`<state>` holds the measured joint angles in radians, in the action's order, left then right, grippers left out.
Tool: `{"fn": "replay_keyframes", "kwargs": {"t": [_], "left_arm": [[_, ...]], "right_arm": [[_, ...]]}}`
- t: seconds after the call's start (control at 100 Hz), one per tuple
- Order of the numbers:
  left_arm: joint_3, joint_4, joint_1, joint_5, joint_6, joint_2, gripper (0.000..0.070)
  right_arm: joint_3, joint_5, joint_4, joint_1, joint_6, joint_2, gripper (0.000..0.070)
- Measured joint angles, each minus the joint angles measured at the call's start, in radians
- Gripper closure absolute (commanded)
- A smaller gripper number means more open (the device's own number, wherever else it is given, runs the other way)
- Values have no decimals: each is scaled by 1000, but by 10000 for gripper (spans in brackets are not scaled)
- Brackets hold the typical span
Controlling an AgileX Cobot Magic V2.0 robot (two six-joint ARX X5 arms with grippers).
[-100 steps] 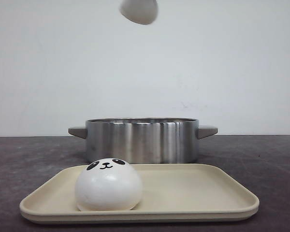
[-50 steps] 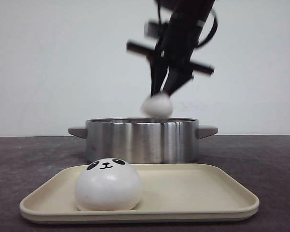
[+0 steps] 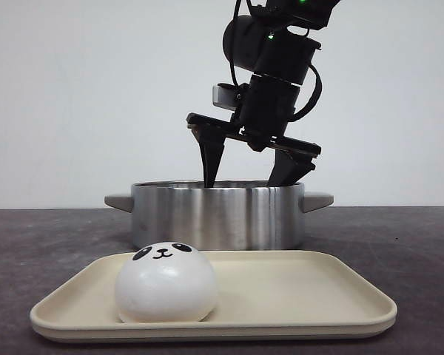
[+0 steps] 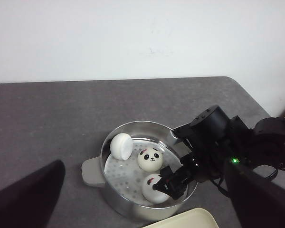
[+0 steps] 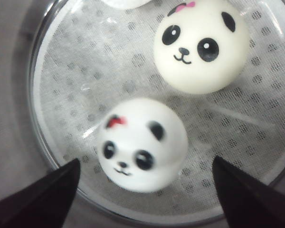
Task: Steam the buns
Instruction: 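Lower the bun into the steamer pot and open the right gripper, then reach the left gripper down and grasp the last panda bun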
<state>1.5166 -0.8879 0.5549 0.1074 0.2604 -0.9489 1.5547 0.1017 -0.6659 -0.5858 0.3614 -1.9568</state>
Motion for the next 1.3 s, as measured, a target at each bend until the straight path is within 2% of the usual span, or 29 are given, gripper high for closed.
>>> {"fn": "replay_keyframes", "kwargs": {"t": [0.06, 0.09, 0.12, 0.18, 0.19, 0.23, 0.35, 0.48, 0.85, 1.02, 1.3], "left_arm": [[0, -3, 0, 0, 0, 0, 0], [0, -8, 0, 0, 0, 0, 0], [0, -16, 0, 0, 0, 0, 0], [0, -46, 0, -2, 0, -3, 0], [0, -51, 0, -2, 0, -5, 0], [0, -77, 0, -6, 0, -11, 0], [-10, -122, 0, -40, 0, -42, 0], [-70, -127, 11, -100, 6, -82, 0], [-244, -121, 134, -192, 54, -267, 0], [-264, -116, 200, -262, 77, -424, 0], [-264, -60, 287, -264, 99, -643, 0]], "right_arm": [[0, 3, 0, 5, 0, 0, 130], [1, 6, -2, 5, 0, 0, 196], [5, 12, -11, 5, 0, 0, 327], [23, 29, -36, 7, 0, 2, 680], [27, 30, -39, 8, -2, 3, 700], [45, 29, -49, 8, -11, 12, 677], [83, 5, -40, -5, -44, 113, 683], [114, -30, 33, -40, -72, 299, 683], [120, -78, 45, -68, -100, 712, 683], [120, -110, 10, -68, -123, 772, 683], [120, -120, -69, -68, -130, 763, 683]]}}
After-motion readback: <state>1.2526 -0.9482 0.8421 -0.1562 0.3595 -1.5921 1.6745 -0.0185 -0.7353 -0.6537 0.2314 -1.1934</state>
